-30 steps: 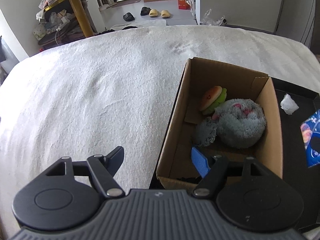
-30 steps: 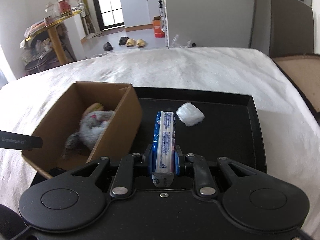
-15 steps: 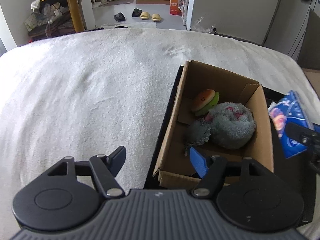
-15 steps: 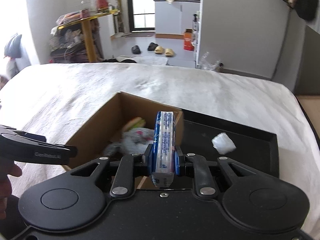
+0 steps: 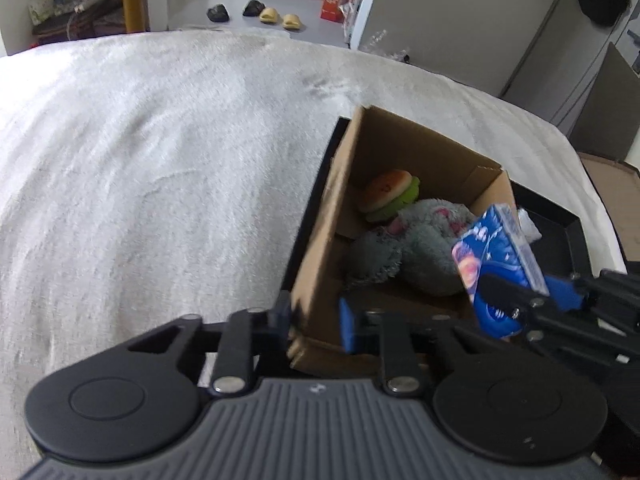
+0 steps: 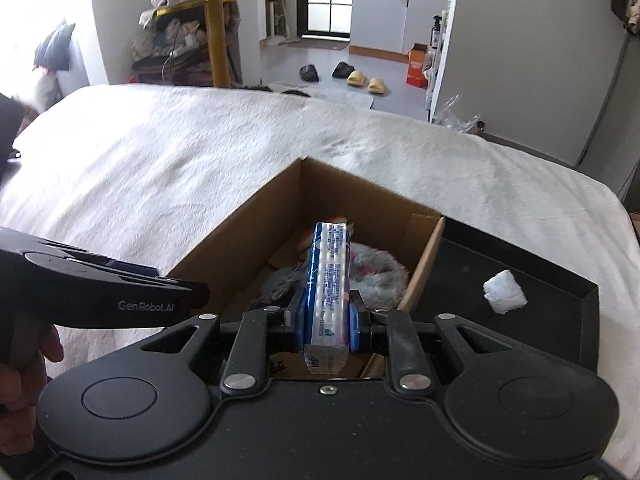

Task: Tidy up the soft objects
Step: 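Carry the blue package with the right tool into the box and release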

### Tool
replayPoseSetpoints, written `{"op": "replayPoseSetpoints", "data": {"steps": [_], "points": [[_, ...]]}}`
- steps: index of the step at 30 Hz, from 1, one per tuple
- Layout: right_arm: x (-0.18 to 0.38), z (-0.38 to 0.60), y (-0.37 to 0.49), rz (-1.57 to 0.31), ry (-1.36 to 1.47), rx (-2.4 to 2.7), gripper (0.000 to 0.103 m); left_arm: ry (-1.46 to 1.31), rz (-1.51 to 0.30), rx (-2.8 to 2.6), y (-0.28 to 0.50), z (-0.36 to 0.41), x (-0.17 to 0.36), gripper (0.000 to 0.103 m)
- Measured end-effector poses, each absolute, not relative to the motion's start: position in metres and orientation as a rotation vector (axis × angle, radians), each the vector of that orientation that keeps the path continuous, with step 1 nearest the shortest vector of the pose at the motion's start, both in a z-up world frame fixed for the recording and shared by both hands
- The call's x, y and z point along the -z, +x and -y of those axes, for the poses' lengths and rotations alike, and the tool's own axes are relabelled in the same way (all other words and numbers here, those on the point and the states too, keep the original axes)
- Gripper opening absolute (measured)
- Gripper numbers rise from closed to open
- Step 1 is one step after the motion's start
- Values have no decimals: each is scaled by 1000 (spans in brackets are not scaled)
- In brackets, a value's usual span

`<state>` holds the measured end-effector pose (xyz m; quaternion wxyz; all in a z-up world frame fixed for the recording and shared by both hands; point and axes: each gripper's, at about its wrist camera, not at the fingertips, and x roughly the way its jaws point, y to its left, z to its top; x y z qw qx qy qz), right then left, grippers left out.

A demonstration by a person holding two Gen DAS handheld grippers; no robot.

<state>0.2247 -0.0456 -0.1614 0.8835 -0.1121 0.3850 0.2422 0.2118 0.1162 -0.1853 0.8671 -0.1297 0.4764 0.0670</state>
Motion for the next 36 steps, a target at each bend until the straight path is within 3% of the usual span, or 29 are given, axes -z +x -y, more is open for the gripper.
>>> {"op": "replayPoseSetpoints", "data": {"steps": [8, 11, 27, 30, 36], "points": [[172, 30, 222, -855, -254, -501, 21, -288, -983, -114, 212, -123, 188, 10], [176, 27, 221, -871, -269, -485, 28, -298, -999, -108, 213, -126, 188, 11], [149, 55, 213, -800, -209, -429, 34, -241, -996, -146, 204, -107, 163, 15], [145, 64, 214, -785, -196, -409, 39, -233, -1003, -160, 205, -105, 162, 20], [145, 85, 217, -766, -161, -375, 45, -183, -996, -187, 208, -95, 155, 41]]}}
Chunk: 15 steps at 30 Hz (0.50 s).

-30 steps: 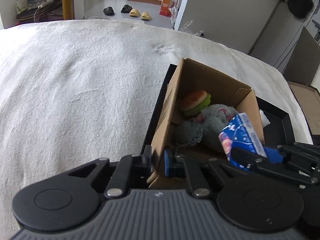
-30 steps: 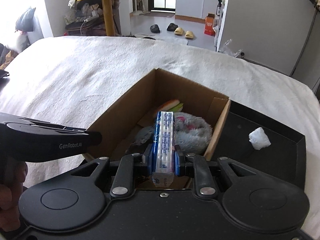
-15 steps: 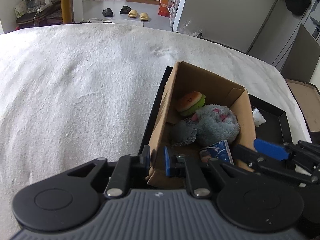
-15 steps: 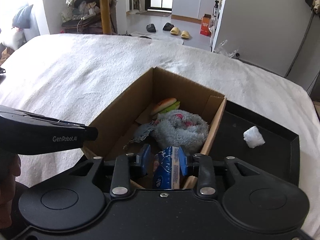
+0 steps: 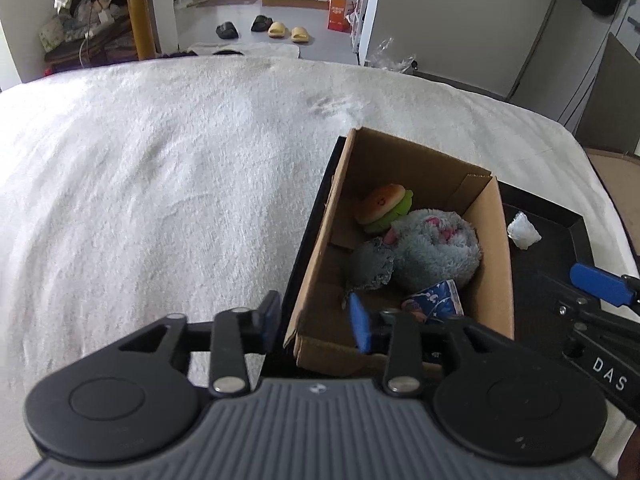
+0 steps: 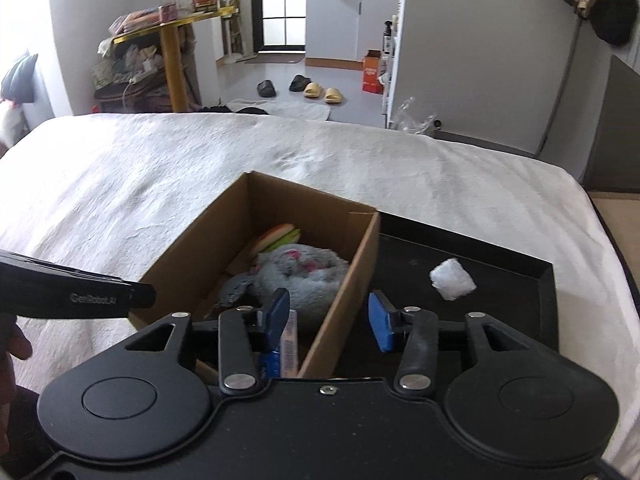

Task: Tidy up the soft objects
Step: 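Carry the blue package with the right tool into the box and release, then move the right tool to the white sock roll and grasp it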

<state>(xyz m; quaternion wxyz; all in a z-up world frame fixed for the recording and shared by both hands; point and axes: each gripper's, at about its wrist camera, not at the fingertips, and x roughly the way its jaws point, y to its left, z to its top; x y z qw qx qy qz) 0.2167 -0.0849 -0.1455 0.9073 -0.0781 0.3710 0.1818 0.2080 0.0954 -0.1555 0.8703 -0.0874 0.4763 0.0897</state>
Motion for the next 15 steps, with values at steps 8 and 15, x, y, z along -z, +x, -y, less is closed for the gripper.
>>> {"op": "replayPoseSetpoints", "data": {"steps": [8, 15], "points": [[154, 106, 228, -763, -127, -355, 45, -124, -1012, -222, 218, -84, 158, 50], [164, 125, 245, -765, -101, -338, 48, -66, -1035, -262, 232, -73, 163, 64]]}}
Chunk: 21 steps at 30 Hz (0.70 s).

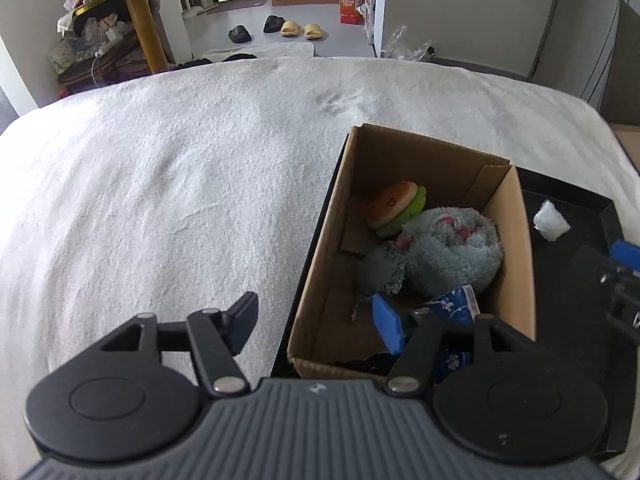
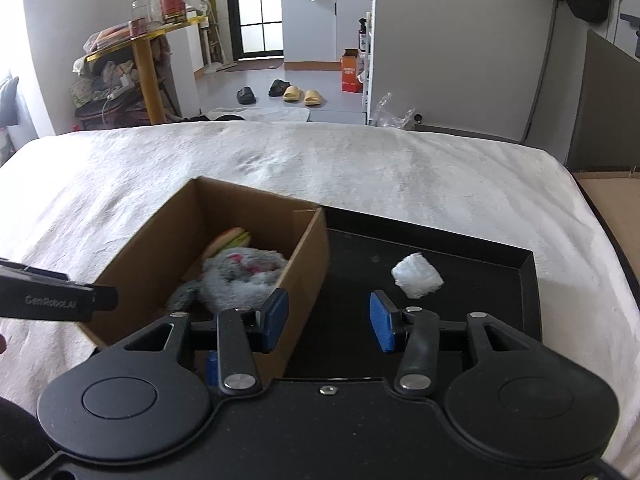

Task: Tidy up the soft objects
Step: 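Move the right tool to the white sock roll and grasp it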

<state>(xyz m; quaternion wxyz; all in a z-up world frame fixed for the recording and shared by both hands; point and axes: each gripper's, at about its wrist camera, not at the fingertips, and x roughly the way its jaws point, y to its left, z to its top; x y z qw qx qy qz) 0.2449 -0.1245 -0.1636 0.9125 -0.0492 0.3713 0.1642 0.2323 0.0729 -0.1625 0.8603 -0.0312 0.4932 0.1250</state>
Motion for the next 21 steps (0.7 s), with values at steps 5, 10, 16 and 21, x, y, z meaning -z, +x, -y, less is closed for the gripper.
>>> {"op": "replayPoseSetpoints", "data": {"steps": [5, 10, 16, 21], "points": [[169, 139, 262, -754, -87, -313, 55, -18, -1034, -294, 243, -66, 161, 69], [176, 154, 280, -733, -74, -288, 61, 24, -1032, -337, 252, -60, 164, 73], [199, 180, 291, -733, -27, -248, 62, 76, -1038, -378, 264, -52, 171, 74], [223, 196, 302, -752, -32, -219, 62, 118, -1051, -415, 274, -45, 178, 74]]}}
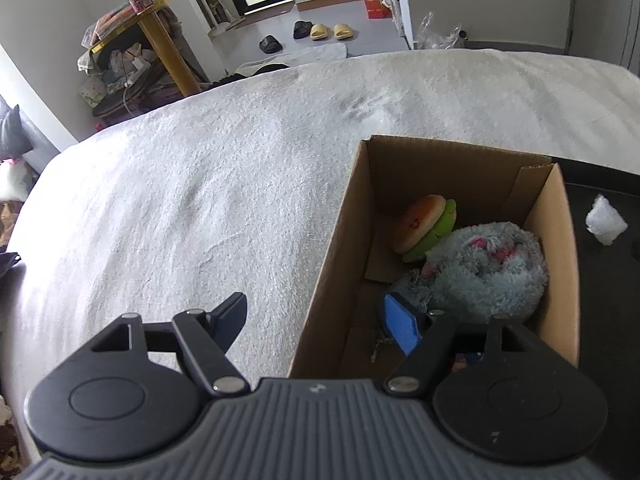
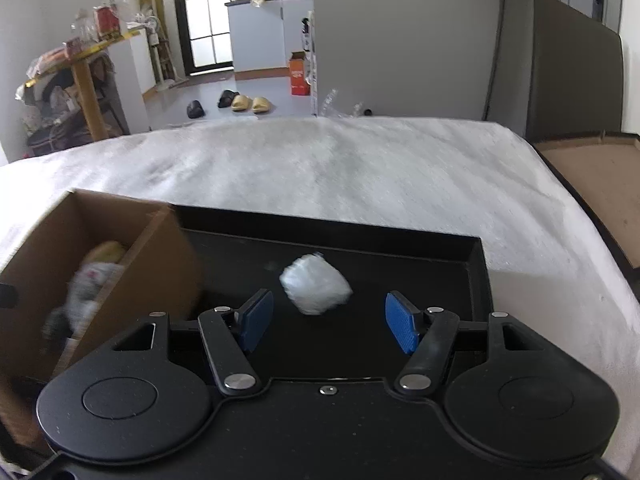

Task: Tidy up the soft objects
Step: 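Move the right tool to the white sock roll and grasp it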

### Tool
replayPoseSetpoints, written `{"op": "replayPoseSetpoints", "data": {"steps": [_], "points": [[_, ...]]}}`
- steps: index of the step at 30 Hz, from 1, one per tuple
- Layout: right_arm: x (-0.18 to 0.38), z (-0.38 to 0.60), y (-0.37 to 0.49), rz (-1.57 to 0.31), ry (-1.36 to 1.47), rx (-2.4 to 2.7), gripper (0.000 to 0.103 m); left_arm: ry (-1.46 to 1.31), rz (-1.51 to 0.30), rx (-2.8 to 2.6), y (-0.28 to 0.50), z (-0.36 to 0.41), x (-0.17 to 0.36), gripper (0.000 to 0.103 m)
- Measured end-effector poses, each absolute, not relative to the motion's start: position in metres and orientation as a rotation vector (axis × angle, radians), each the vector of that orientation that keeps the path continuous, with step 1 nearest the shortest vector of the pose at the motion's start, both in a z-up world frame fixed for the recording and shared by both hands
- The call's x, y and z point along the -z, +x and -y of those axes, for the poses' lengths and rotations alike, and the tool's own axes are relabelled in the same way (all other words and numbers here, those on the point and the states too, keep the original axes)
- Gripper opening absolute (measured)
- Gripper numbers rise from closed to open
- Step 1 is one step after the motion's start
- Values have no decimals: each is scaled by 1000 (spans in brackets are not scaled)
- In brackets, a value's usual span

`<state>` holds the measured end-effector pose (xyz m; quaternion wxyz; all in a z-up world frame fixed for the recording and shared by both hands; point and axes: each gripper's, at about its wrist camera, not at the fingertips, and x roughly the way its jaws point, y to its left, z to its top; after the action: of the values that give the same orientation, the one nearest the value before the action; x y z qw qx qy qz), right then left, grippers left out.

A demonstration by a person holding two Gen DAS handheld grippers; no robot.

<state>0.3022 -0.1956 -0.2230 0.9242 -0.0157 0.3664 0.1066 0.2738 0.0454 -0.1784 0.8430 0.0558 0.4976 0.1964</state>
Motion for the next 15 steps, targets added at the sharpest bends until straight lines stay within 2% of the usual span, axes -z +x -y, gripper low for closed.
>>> {"op": "replayPoseSetpoints", "data": {"steps": [15], "points": [[266, 207, 337, -804, 43, -272, 62, 176, -1072, -487, 306, -37, 192, 74]]}}
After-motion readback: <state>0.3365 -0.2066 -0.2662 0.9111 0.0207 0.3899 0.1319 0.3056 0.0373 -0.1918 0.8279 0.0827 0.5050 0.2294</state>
